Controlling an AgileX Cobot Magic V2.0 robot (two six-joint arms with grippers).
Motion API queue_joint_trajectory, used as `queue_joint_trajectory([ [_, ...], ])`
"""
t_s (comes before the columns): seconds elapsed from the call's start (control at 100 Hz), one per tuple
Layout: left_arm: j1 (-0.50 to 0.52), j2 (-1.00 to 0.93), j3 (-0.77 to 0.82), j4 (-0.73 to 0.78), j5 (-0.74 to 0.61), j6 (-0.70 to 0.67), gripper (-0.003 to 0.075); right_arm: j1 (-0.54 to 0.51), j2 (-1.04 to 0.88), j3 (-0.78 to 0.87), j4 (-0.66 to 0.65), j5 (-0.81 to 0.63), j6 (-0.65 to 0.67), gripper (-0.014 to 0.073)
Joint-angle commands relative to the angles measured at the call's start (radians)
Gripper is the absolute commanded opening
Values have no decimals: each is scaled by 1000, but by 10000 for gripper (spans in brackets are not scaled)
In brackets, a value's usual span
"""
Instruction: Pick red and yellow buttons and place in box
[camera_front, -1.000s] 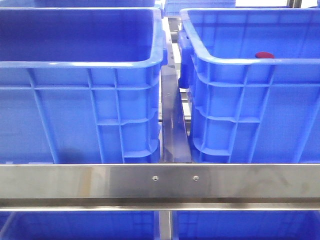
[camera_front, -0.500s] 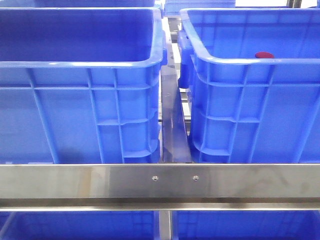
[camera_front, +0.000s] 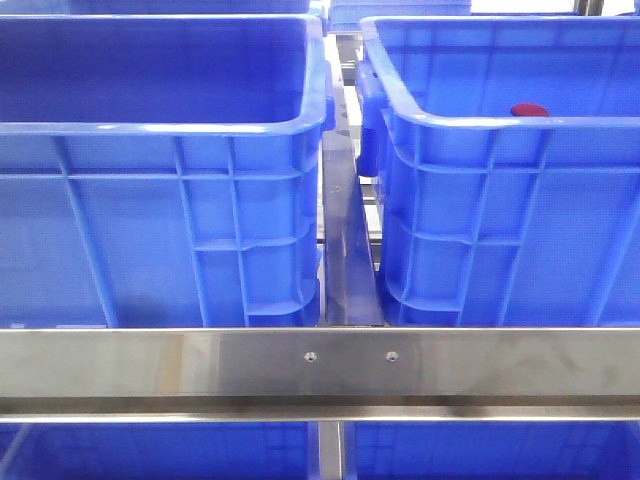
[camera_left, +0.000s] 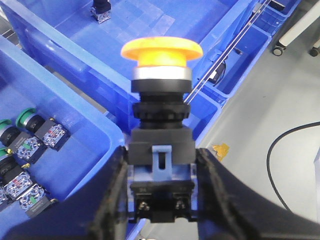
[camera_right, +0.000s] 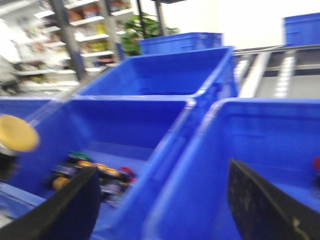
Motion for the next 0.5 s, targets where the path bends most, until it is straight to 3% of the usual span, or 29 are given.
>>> queue_joint_trajectory([
  [0.0, -8, -14, -25, 0, -76, -1, -19, -3, 30, -26, 157, 83, -4, 563],
  [0.17, -8, -14, -25, 0, -76, -1, -19, -3, 139, -29, 370, 313, 29, 563],
  [0.31, -8, -14, -25, 0, -72, -1, -19, -3, 265, -56, 369, 489, 131, 563],
  [0.49, -8, -14, -25, 0, -72, -1, -19, -3, 402, -118, 369, 645, 171, 563],
])
